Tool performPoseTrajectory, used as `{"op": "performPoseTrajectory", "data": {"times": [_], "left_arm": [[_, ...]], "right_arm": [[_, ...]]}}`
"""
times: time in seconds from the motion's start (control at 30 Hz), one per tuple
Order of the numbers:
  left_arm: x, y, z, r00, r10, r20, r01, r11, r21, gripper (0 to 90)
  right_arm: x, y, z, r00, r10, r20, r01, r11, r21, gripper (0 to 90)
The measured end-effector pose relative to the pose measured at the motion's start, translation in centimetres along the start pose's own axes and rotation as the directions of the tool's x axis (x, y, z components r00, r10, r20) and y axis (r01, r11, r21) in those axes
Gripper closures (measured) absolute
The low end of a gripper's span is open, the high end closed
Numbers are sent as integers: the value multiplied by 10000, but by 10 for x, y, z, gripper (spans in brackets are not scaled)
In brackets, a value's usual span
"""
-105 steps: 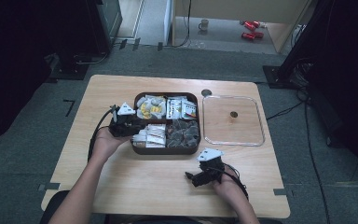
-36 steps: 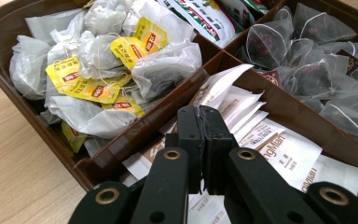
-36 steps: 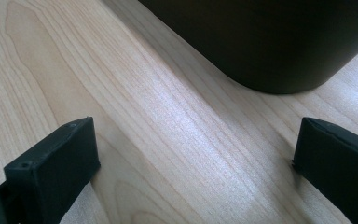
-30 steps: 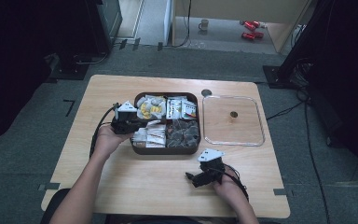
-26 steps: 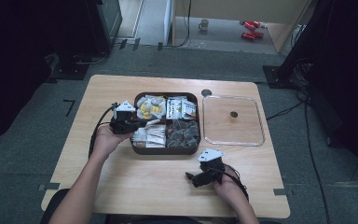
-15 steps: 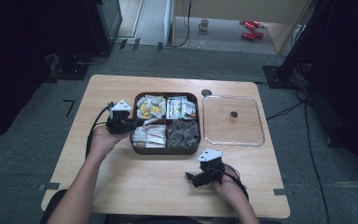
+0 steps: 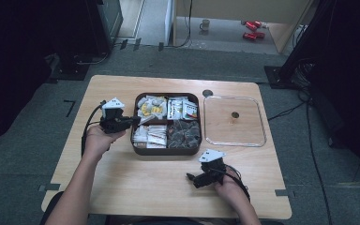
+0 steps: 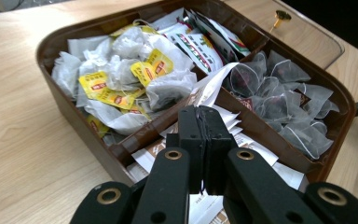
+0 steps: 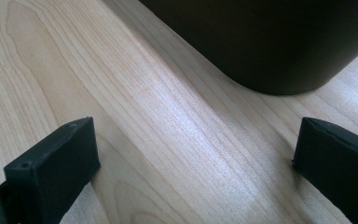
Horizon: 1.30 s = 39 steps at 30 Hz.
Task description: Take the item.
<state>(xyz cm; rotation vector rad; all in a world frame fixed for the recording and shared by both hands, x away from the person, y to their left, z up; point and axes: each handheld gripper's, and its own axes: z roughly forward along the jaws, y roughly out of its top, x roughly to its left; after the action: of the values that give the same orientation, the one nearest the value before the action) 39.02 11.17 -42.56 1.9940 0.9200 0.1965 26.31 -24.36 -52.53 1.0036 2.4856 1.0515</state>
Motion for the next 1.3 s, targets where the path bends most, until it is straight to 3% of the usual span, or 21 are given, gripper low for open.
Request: {"op": "performPoseTrajectory", "data": {"times": [0.4, 0.77, 1.3], "left_arm": [[8, -1, -20, 9988, -402, -263, 398, 9991, -153, 900], [15, -3, -38, 9965, -474, -695, 456, 9986, -277, 900], [38, -17, -63, 9834, -1092, -1447, 1030, 9934, -498, 900]], "right_arm": [[-1, 0, 0, 10000, -67, -40, 67, 10000, -7, 0], [-2, 1, 1, 9998, -169, -108, 170, 9999, 8, 0], [-2, 1, 1, 9996, -222, -157, 223, 9998, 5, 0]]}}
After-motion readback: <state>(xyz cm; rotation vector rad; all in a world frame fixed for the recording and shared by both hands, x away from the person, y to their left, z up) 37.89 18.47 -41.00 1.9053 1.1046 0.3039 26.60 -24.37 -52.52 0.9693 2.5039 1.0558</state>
